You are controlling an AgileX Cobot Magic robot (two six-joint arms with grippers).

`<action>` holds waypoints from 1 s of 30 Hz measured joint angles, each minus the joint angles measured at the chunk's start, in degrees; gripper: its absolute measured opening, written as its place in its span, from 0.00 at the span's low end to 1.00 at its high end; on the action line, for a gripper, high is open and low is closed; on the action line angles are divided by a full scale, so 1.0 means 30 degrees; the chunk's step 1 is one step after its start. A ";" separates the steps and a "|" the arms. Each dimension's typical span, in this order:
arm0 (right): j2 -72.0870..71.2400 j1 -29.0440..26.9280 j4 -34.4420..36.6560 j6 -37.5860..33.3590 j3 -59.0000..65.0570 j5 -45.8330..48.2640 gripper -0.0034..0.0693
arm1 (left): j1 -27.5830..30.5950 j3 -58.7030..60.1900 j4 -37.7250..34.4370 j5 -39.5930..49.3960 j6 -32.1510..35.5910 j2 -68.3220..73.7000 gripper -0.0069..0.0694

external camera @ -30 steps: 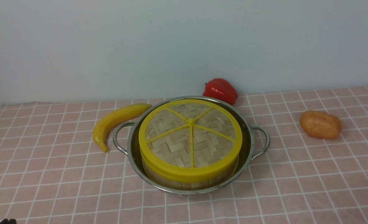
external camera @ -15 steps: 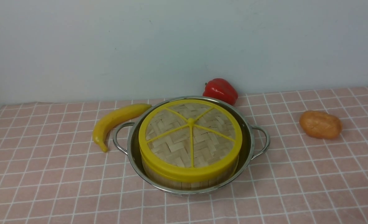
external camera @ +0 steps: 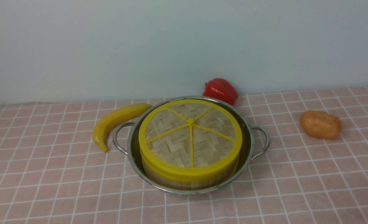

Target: Place the steamer in the pot on the pink tablecloth, and put the lid on the steamer.

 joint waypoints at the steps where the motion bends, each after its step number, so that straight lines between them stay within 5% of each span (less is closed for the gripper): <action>1: 0.0000 0.0000 0.0000 0.0000 0.0000 0.0000 0.38 | 0.0000 0.0000 0.0000 0.0000 0.0000 0.0000 0.18; 30: 0.0000 0.0000 0.0000 0.0000 0.0000 0.0000 0.38 | 0.0000 0.0000 0.0000 0.0000 0.0019 0.0000 0.23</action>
